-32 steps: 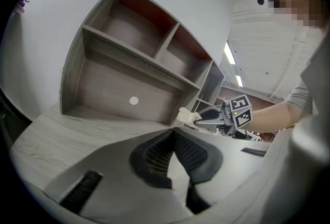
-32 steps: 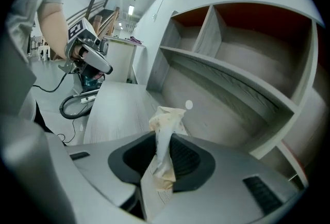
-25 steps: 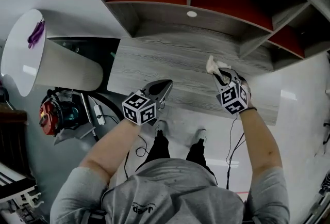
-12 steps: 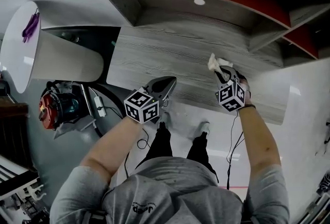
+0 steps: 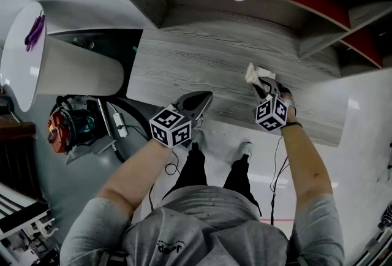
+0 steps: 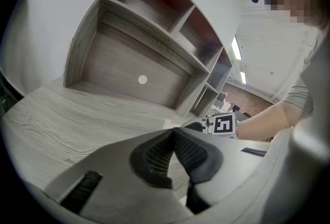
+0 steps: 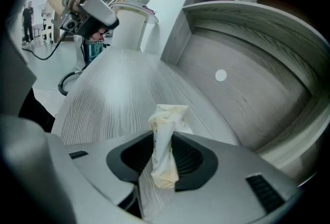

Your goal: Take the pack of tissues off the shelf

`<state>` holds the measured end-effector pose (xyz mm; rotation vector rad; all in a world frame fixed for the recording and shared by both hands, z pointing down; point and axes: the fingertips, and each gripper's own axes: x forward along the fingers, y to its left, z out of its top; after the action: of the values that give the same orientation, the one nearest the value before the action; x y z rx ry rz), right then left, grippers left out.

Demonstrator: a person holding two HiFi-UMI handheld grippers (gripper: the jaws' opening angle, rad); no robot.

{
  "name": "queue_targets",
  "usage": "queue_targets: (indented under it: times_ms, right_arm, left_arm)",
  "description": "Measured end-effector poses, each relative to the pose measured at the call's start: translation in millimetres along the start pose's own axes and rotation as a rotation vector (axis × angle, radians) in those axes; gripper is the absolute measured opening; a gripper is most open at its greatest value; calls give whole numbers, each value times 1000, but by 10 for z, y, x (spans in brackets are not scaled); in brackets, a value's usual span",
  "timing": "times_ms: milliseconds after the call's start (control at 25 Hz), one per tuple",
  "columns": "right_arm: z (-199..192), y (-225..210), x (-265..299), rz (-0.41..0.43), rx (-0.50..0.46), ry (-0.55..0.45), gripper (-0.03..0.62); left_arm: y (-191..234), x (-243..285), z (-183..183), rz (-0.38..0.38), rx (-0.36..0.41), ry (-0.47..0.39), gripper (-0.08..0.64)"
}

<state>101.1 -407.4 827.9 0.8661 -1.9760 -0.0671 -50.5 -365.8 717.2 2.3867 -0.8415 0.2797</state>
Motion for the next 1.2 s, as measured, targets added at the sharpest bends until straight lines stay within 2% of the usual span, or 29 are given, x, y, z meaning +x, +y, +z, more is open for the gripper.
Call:
queue_targets:
  times_ms: [120, 280, 640, 880, 1120, 1200]
  right_arm:
    - [-1, 59, -2, 33, 2, 11, 189]
    - [90, 27, -88, 63, 63, -20, 250]
    - [432, -356, -805, 36, 277, -161, 256]
    - [367, -547, -1332, 13, 368, -193, 193]
    - [459, -633, -1833, 27, 516, -281, 80]
    - [511, -661, -1994, 38, 555, -310, 70]
  left_arm:
    - [-38, 0, -9, -6, 1, 4, 12]
    - [-75, -24, 28, -10, 1, -1, 12]
    - [-249, -224, 429, -17, 35, -51, 12]
    - [-506, -430, 820, -31, 70, -101, 12]
    - [-816, -602, 1198, -49, 101, -143, 12]
    - [-936, -668, 1331, -62, 116, -160, 12]
